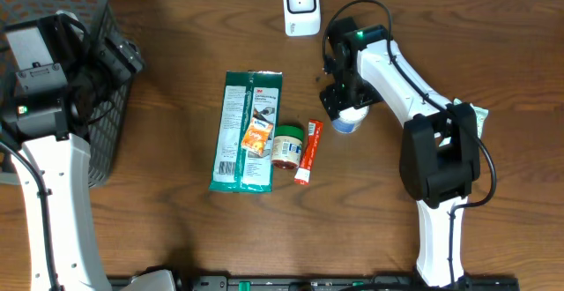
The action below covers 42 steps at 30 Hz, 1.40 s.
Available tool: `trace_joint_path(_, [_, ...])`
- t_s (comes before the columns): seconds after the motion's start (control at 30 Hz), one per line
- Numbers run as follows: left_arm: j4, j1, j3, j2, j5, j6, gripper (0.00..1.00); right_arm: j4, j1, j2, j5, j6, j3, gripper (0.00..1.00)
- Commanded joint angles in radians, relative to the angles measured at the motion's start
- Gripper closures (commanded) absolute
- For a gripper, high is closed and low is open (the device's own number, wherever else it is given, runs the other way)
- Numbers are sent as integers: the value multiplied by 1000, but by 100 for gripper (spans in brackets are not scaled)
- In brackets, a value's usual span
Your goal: Scan the item barcode
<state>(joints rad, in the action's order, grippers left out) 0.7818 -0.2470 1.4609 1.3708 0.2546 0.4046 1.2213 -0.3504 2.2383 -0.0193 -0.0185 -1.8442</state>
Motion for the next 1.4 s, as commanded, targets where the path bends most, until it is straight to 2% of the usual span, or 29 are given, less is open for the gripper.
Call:
trace_joint_path(0.0, [0,-3,16,-5,-13,0,14,1,-5,-14,-9,7,9,15])
trace_joint_path(0.43, [0,-3,16,-5,-13,0,14,-41,-5,-15,-9,6,57,17])
trace_joint_path(0.53, [0,-3,16,-5,-13,0,14,-41,-5,-14,-9,6,57,20])
trace_joint_path(0.8, [0,-3,16,-5,-13,0,14,-39,-5,-26,-9,27,56,35])
trace_joint_path(0.87, [0,-3,16,-5,-13,0,14,-37,-5,-40,-8,33,56,36])
trace_joint_path(1.17, [0,-3,16,-5,-13,0,14,-33,-14,-209,3,50,56,39])
trace_joint_path(1.37, [0,-3,16,-5,-13,0,14,-73,-29,-355,42,141,56,43])
